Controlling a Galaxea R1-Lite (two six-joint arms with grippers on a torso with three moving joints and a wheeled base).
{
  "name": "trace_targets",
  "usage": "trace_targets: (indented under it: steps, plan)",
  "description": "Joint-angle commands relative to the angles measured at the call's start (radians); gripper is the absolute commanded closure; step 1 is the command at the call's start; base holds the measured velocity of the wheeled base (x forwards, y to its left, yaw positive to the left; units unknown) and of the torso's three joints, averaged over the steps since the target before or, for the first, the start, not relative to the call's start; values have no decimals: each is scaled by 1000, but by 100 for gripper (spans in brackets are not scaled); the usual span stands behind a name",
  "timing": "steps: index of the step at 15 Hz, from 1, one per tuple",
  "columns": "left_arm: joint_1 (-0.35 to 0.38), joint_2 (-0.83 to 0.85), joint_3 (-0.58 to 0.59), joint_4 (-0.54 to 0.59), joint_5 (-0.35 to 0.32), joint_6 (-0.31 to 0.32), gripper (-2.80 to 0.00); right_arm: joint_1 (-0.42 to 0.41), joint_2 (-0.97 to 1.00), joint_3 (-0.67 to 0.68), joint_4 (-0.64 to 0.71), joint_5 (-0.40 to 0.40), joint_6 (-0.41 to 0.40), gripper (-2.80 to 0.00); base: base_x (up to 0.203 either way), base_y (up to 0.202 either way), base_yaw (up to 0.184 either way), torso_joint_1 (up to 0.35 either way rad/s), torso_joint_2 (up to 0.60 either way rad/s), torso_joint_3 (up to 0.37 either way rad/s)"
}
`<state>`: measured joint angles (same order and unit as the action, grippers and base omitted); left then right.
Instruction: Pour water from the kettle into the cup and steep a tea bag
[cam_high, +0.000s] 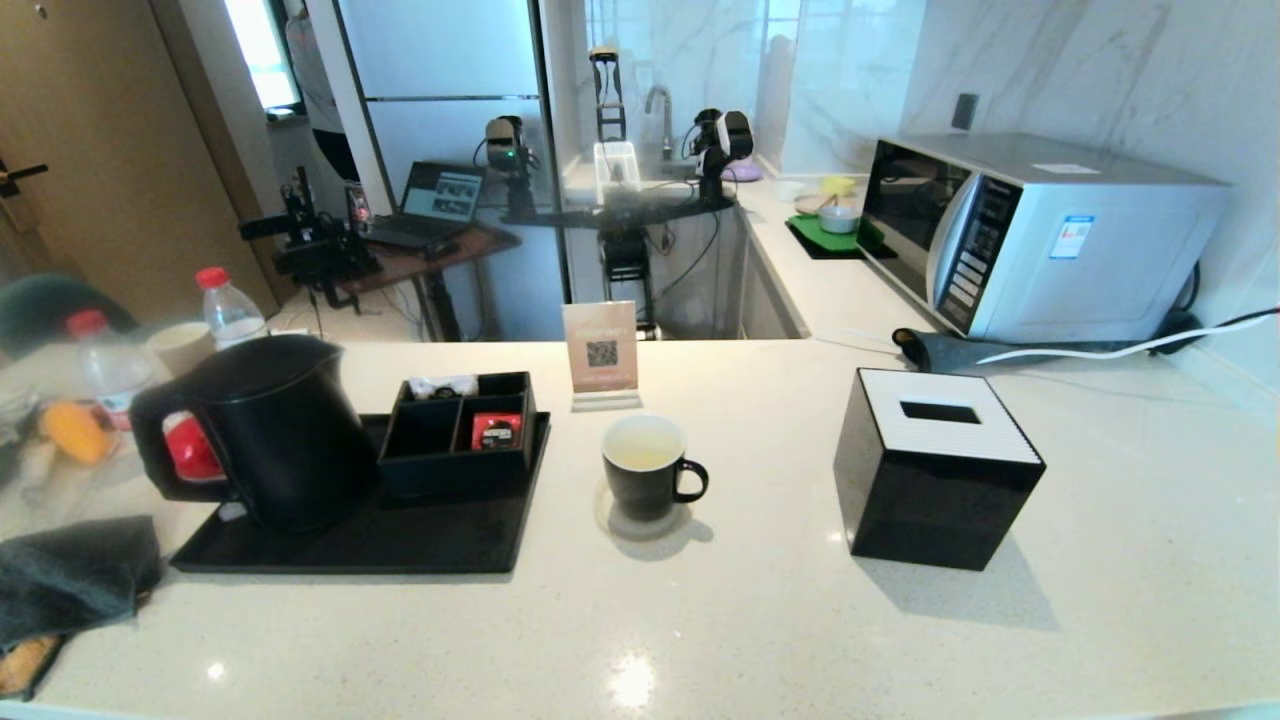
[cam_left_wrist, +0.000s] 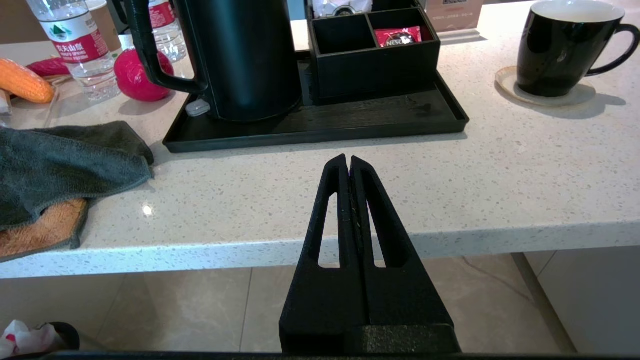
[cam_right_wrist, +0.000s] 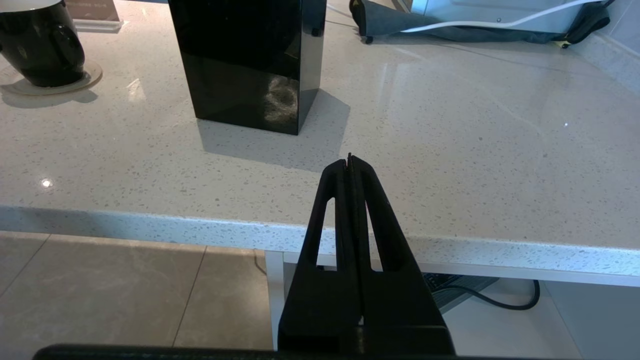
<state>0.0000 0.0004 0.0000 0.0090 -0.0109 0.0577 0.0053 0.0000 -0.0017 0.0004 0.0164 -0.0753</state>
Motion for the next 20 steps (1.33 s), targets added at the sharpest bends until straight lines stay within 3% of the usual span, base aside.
trace_targets:
  steps: [1, 20]
  plan:
    - [0, 0, 0, 0, 0, 1, 0, 0, 0, 1, 1, 1, -1, 0, 0, 0, 0, 0, 0, 0]
    - [0, 0, 0, 0, 0, 1, 0, 1, 0, 0, 1, 0, 13, 0, 0, 0, 0, 0, 0, 0]
